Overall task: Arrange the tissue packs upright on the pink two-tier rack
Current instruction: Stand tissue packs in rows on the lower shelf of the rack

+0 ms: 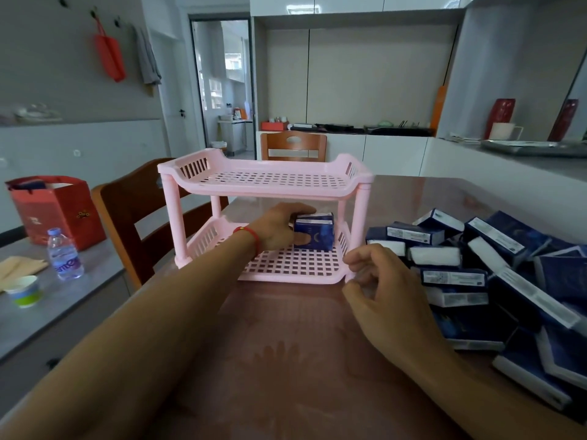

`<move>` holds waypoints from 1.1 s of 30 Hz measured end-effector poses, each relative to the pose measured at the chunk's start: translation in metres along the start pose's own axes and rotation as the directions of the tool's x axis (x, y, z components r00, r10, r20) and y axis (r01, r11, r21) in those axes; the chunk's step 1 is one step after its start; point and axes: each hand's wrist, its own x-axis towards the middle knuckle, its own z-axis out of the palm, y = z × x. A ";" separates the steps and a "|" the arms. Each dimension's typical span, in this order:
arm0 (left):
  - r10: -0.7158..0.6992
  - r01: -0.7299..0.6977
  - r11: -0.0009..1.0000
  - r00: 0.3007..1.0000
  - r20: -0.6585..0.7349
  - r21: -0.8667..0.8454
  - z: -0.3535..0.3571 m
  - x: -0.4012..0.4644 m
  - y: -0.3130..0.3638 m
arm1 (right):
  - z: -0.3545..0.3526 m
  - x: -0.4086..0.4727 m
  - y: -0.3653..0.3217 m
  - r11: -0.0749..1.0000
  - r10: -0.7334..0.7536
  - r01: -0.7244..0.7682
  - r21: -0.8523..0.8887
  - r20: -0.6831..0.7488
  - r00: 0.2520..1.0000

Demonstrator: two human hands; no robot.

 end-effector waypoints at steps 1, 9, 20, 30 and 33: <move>-0.001 0.001 1.000 1.000 -0.007 -0.014 0.001 0.001 -0.003 | 0.000 0.001 0.000 1.000 0.001 -0.001 -0.003 -0.008 1.000; 0.013 -0.012 0.998 1.000 -0.017 0.054 0.005 0.000 -0.005 | 0.005 0.002 0.004 0.999 0.039 -0.038 0.021 -0.058 0.998; -0.004 0.011 0.993 0.998 -0.065 0.117 0.008 0.007 -0.007 | 0.002 0.000 0.003 0.998 0.048 -0.048 0.032 0.006 0.999; -0.023 0.026 0.996 0.999 -0.031 0.085 0.011 0.006 -0.006 | 0.003 0.001 0.004 0.999 0.040 -0.040 0.027 0.006 0.999; -0.030 0.035 0.993 0.998 -0.046 0.109 0.009 0.003 -0.001 | 0.003 0.001 0.005 0.999 0.037 -0.037 0.038 -0.004 0.999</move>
